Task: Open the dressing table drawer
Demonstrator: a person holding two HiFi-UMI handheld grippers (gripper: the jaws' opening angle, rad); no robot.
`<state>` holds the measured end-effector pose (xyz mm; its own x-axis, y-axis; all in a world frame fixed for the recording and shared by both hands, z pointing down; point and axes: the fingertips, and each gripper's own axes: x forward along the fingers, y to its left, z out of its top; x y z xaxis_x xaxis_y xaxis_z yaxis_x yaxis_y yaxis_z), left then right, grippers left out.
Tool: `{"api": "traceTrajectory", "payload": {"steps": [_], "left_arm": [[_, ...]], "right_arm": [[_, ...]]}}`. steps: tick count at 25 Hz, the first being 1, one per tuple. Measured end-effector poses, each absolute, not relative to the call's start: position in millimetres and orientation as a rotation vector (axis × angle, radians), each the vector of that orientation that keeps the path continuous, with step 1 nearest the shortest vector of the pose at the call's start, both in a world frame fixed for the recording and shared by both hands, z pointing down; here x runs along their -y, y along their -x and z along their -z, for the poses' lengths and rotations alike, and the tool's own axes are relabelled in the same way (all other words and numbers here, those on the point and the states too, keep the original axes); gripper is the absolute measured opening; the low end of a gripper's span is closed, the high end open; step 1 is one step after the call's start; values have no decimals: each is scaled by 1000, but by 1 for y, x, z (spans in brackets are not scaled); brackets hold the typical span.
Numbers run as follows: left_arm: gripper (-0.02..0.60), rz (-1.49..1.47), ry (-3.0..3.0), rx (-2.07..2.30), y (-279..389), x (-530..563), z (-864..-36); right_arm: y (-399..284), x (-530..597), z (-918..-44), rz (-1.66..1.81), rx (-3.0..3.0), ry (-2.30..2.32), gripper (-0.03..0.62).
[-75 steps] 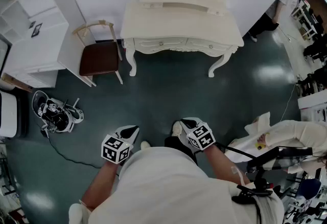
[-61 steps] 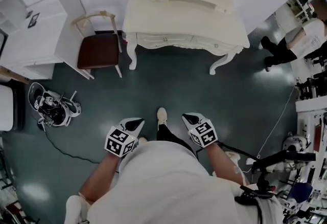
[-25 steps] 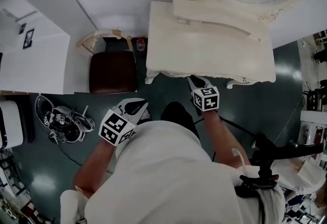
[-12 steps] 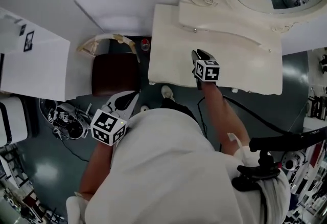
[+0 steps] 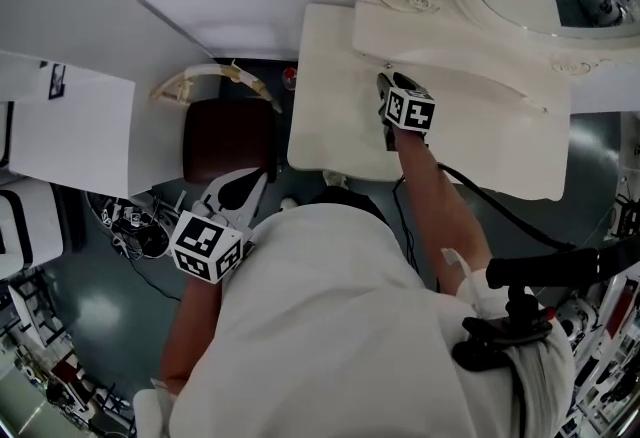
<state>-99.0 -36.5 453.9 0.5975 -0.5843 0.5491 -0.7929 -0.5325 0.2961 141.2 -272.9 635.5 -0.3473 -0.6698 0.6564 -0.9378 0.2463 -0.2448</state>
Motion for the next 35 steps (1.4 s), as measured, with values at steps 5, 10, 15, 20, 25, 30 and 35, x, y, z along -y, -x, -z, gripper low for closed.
{"api": "traceTrajectory", "payload": {"steps": [5,10,15,20,25,30,35], "left_arm": [[3,-558,-2297,1104,96,47,-455],[3,-558,-2279,1128,100,53,-455],[3,-555,-2267,1142,105,54,-455],[3,-558,-2262,1152,110,53,-456],[3,-557,-2260,1150,112,51,-456],[3,-558,-2262,1146,113,47,-456],[3,-557,-2270,1134,115,42,-457]], "right_arm": [[-143,290,-637,-889,2098,-1488,153],[-140,301,-644,-907,2104,-1492,146],[-143,305,-642,-894,2067,-1528,98],[-142,304,-642,-885,2063,-1532,95],[-142,304,-642,-874,2056,-1535,95],[-142,298,-643,-866,2054,-1530,95],[-141,290,-648,-861,2061,-1518,95]]}}
